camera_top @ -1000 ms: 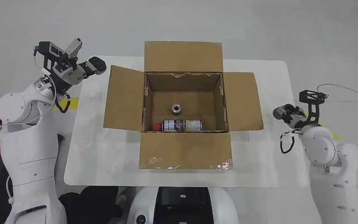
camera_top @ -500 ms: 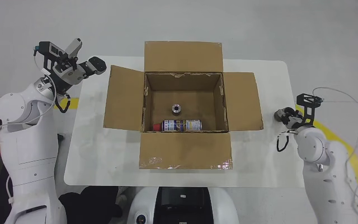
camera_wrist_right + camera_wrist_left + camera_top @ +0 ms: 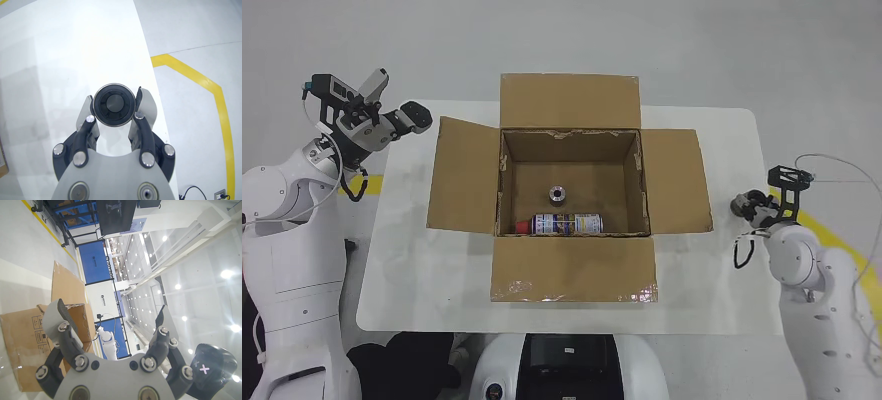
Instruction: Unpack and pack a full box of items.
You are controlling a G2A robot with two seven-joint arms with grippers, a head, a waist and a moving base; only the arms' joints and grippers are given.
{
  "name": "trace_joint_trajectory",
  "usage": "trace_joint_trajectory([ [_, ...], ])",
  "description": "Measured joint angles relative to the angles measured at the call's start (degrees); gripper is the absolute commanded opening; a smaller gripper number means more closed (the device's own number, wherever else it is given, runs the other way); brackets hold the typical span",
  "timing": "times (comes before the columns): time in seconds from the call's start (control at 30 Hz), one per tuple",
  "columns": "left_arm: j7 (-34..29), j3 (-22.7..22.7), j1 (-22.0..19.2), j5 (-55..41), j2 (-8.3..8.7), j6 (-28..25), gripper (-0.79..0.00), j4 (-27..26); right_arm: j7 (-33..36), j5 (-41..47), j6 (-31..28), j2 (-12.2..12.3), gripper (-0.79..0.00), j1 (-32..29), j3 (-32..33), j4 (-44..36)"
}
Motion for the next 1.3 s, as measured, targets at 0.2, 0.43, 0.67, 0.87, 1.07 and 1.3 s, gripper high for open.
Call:
trace_joint_trajectory([
  [0.2,0.00,0.00,0.00,0.00,0.00,0.00,0.000,0.00,0.40,-0.38,-0.05,-0.03,0.000,0.52,-0.46,0.22],
  [0.43,0.00,0.00,0.00,0.00,0.00,0.00,0.000,0.00,0.11,-0.50,0.90,0.01,0.000,-0.28,0.62,-2.58],
  [0.67,0.00,0.00,0.00,0.00,0.00,0.00,0.000,0.00,-0.52,-1.58,1.70,0.18,0.000,-1.13,2.73,-8.31],
  [0.87,0.00,0.00,0.00,0.00,0.00,0.00,0.000,0.00,0.58,-3.36,0.13,0.45,0.000,-0.08,3.71,-14.82],
  [1.07,0.00,0.00,0.00,0.00,0.00,0.00,0.000,0.00,2.29,-1.46,-2.87,0.63,0.000,2.69,3.99,-19.15],
  [1.3,0.00,0.00,0.00,0.00,0.00,0.00,0.000,0.00,5.58,2.70,-6.77,0.78,0.000,6.90,1.99,-22.65],
])
